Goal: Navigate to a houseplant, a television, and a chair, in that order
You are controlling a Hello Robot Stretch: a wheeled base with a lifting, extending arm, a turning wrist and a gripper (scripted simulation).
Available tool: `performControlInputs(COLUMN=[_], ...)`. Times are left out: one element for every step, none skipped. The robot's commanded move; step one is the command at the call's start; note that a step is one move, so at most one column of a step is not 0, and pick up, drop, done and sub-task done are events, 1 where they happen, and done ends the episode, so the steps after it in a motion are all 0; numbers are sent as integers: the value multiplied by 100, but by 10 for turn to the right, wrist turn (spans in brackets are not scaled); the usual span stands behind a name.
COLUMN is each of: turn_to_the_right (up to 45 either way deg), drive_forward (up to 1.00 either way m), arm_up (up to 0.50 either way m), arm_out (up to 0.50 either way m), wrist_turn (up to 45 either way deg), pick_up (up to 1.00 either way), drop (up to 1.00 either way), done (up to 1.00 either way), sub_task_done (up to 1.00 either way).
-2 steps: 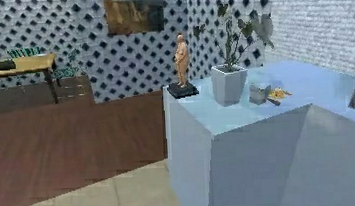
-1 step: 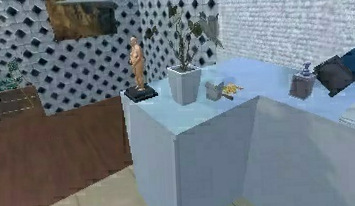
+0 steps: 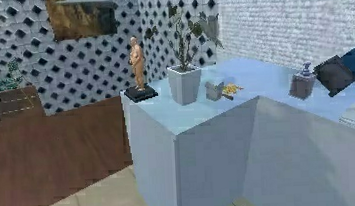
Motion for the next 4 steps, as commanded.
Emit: performControlInputs(turn_to_the_right=[-450,-330,0,0], drive_forward=[0,0,100,100], arm_up=[0,0,0,0], arm_out=[0,0,0,0], wrist_turn=[0,0,0,0], pick_up=[0,0,0,0], drop=[0,0,0,0], done=[0,0,0,0], sub_task_done=[0,0,0,0])
